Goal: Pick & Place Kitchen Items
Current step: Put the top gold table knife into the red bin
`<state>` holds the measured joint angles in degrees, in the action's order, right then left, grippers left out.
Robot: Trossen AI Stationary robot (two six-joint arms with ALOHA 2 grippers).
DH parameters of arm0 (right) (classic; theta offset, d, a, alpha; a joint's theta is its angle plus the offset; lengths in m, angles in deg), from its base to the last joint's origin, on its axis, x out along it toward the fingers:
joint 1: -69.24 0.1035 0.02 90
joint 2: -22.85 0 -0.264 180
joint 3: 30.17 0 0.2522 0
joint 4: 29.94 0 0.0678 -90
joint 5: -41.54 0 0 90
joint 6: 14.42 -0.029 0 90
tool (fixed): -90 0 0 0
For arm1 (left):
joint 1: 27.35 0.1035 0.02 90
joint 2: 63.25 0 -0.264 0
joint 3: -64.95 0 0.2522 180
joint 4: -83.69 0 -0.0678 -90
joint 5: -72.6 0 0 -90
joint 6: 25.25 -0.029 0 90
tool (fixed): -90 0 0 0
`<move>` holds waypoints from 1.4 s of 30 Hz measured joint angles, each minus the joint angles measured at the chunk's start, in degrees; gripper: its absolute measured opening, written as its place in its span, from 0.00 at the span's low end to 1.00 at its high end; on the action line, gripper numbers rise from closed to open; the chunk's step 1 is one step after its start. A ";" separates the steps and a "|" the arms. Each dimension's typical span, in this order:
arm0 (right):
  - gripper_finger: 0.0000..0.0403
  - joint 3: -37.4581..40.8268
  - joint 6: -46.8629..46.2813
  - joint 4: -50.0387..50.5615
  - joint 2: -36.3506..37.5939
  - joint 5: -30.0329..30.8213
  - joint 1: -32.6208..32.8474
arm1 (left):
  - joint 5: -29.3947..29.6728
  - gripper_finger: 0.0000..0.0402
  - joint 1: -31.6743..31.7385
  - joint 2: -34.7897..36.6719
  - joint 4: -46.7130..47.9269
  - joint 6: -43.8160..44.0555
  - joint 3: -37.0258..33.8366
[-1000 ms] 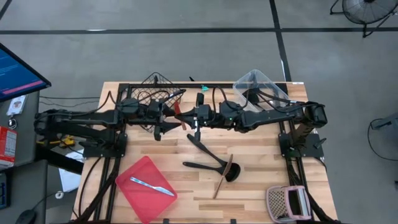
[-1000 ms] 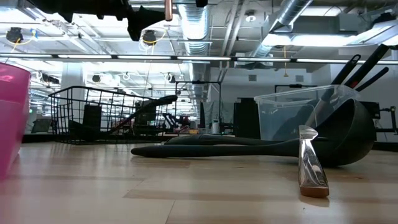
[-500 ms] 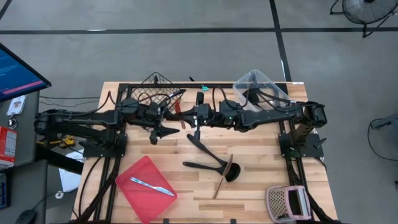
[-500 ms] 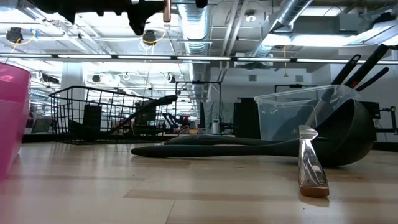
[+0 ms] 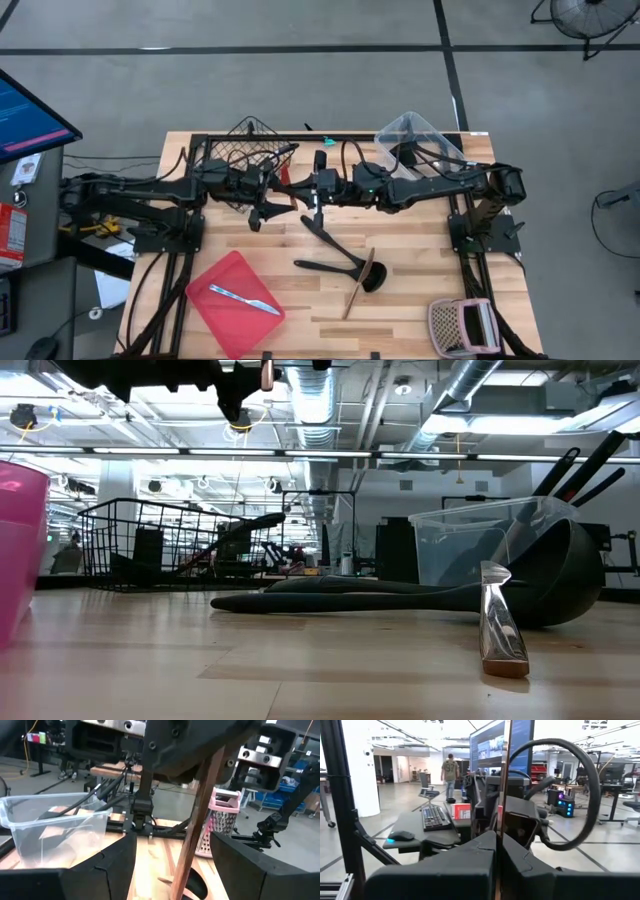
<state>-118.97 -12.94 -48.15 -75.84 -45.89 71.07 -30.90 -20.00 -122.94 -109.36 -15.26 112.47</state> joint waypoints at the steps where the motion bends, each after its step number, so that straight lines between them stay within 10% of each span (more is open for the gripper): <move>1: 0.00 0.00 0.00 0.08 0.00 0.02 -0.02 | -0.01 0.59 0.00 -0.16 -0.35 -0.19 0.00; 8: 0.00 0.00 0.00 0.16 0.00 -0.02 0.02 | -0.33 0.48 0.00 -0.88 -0.82 -0.37 0.00; 17: 0.00 0.00 -0.38 0.39 0.00 -0.83 -0.04 | -0.44 0.04 -0.02 -0.70 -0.74 -0.41 0.00; 23: 0.04 0.00 -0.66 1.34 0.00 -0.83 -0.04 | -0.25 0.01 -0.04 -0.72 -0.42 -0.44 0.00; 31: 0.33 0.00 0.02 3.59 1.71 -1.07 -0.11 | 1.53 0.00 -0.04 -0.67 0.69 -0.14 0.03; 42: 0.61 0.00 0.43 26.41 11.92 -1.02 1.40 | 8.11 0.00 -1.35 1.78 13.08 -0.97 0.07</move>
<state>-118.97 -12.51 -21.74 -63.92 -46.91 72.47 -22.78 -21.35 -121.15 -96.28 -16.23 112.54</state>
